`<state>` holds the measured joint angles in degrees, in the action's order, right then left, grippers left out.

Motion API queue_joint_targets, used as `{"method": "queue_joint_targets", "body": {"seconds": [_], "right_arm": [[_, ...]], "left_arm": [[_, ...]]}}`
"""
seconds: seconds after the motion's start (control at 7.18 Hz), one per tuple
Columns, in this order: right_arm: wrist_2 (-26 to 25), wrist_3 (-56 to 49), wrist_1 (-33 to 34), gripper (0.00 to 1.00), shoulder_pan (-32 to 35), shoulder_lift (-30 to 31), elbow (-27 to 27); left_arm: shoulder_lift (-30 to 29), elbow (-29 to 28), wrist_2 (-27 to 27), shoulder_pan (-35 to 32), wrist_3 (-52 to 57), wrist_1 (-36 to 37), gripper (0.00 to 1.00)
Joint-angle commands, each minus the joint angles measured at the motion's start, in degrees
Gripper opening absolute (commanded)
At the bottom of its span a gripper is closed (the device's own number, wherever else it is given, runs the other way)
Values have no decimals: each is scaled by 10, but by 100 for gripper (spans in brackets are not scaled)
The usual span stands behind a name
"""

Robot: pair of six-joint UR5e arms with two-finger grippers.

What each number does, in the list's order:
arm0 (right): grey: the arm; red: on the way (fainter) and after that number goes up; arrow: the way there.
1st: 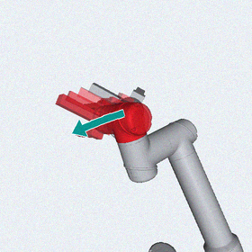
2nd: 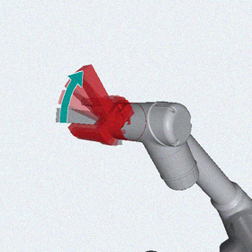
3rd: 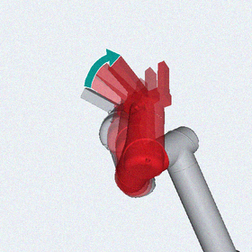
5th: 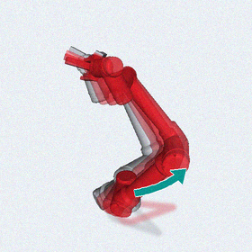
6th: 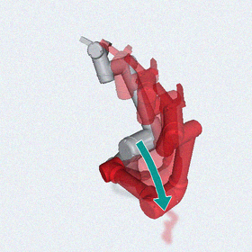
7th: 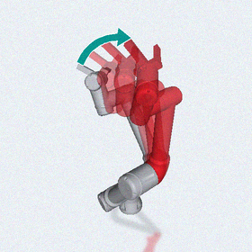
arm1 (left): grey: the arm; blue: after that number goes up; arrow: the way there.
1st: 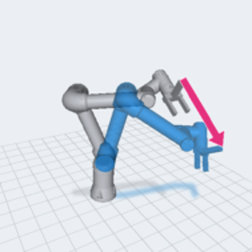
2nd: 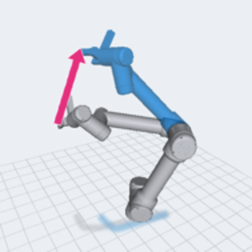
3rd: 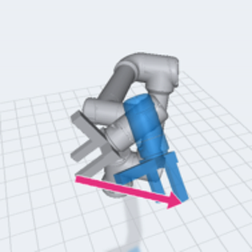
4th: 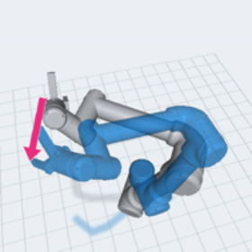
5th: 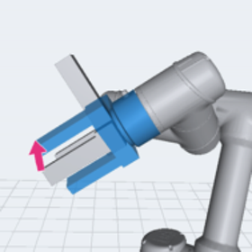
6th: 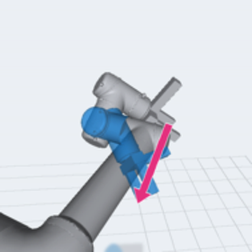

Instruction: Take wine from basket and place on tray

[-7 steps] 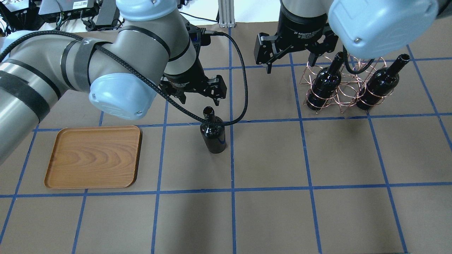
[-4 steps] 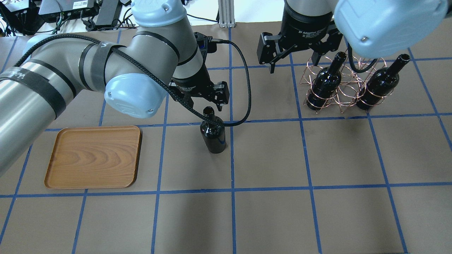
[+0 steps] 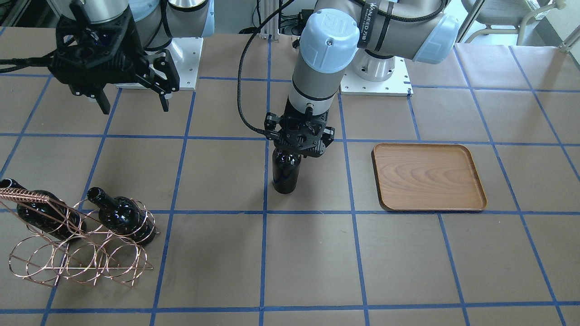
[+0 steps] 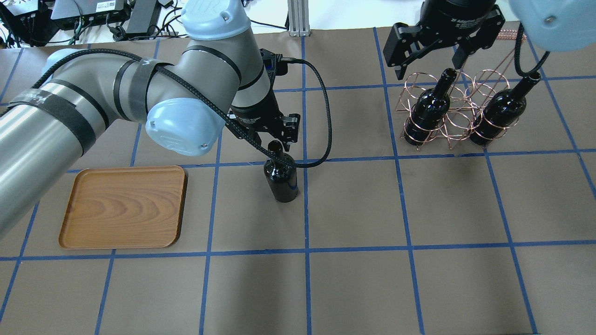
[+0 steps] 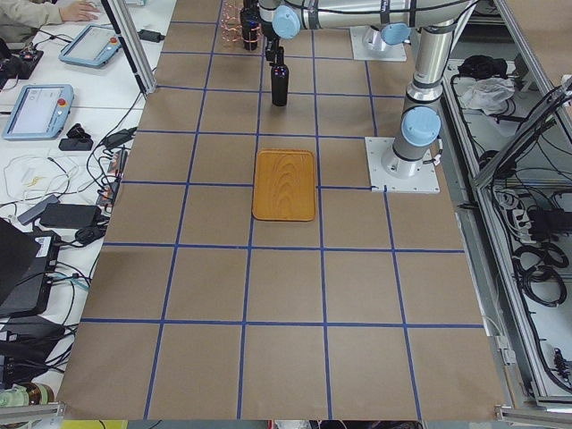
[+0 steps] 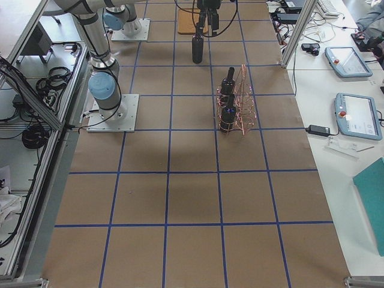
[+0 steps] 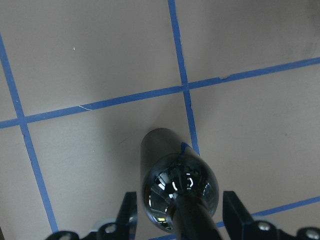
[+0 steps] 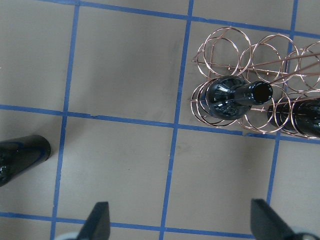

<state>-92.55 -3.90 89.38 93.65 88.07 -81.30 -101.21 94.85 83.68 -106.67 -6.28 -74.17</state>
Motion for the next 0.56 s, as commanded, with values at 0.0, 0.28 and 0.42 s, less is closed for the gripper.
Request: {"method": "queue_joint_targets", "body": {"seconds": [0.0, 0.28, 0.42], "right_arm": [[2, -18, 1, 100, -29, 3, 0], [-3, -19, 6, 100, -30, 3, -4], [3, -19, 7, 100, -30, 3, -3]], "left_arm": [[0, 1, 0, -1, 0, -4, 57], [0, 1, 0, -1, 0, -9, 35], [0, 1, 0, -1, 0, -8, 20]]}}
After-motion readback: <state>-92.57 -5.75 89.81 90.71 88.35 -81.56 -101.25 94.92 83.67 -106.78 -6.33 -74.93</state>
